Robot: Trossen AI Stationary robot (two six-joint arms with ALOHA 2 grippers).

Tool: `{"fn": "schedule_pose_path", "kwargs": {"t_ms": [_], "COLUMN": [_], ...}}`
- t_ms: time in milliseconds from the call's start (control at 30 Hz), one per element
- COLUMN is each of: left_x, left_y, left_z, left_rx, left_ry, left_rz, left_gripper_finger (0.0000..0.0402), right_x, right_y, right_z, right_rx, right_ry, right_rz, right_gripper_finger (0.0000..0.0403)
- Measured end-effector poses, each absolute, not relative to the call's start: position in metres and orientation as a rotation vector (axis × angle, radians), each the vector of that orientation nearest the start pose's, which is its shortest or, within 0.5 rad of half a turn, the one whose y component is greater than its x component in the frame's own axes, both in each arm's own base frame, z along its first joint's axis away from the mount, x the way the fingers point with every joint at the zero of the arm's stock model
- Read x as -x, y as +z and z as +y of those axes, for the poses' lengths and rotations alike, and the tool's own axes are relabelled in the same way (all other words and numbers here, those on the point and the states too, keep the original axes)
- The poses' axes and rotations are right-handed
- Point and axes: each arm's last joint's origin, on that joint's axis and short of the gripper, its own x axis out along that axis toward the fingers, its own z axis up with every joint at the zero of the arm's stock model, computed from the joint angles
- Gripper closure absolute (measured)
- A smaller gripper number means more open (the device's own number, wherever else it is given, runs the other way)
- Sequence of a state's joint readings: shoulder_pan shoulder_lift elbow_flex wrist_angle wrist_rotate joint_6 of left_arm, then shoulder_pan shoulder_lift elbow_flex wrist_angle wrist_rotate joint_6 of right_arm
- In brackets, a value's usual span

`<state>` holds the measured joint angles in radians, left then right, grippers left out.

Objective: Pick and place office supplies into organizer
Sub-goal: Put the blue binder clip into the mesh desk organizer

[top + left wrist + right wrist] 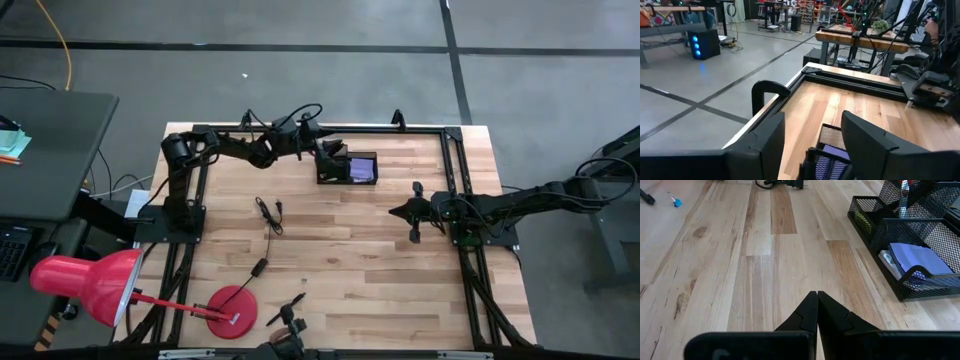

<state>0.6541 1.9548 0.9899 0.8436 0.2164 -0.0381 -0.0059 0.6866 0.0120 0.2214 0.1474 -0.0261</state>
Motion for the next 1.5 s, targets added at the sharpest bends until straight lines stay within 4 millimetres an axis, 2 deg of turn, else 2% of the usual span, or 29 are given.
{"fn": "schedule_pose_path", "kwargs": {"t_ms": [100, 300, 467, 600, 733, 867, 1033, 1233, 1500], "left_x": [-0.32, -0.31, -0.306, -0.314, -0.326, -0.332, -0.332, -0.329, -0.328], "left_y": [0.182, 0.224, 0.233, 0.227, 0.222, 0.217, 0.207, 0.194, 0.188], "left_z": [0.237, 0.224, 0.204, 0.175, 0.145, 0.122, 0.095, 0.052, 0.0], "left_rx": [0.132, 0.236, 0.371, 0.463, 0.421, 0.417, 0.405, 0.328, 0.173], "left_ry": [0.431, 0.309, 0.165, 0.161, 0.149, 0.075, -0.05, -0.156, -0.138], "left_rz": [0.107, 0.054, 0.179, 0.326, 0.407, 0.477, 0.625, 0.83, 0.936], "left_gripper_finger": [0.0228, 0.0241, 0.0248, 0.0255, 0.0262, 0.0263, 0.0262, 0.0261, 0.0261], "right_x": [-0.131, -0.131, -0.131, -0.131, -0.131, -0.131, -0.131, -0.131, -0.131], "right_y": [0.122, 0.122, 0.123, 0.122, 0.123, 0.122, 0.122, 0.122, 0.122], "right_z": [-0.005, -0.005, -0.005, -0.005, -0.005, -0.005, -0.005, -0.005, -0.005], "right_rx": [0.057, 0.058, 0.058, 0.058, 0.058, 0.058, 0.058, 0.058, 0.058], "right_ry": [-0.145, -0.145, -0.145, -0.145, -0.145, -0.145, -0.145, -0.145, -0.145], "right_rz": [0.454, 0.455, 0.454, 0.455, 0.454, 0.454, 0.455, 0.455, 0.455], "right_gripper_finger": [0.0402, 0.0402, 0.0402, 0.0402, 0.0402, 0.0402, 0.0402, 0.0402, 0.0402]}}
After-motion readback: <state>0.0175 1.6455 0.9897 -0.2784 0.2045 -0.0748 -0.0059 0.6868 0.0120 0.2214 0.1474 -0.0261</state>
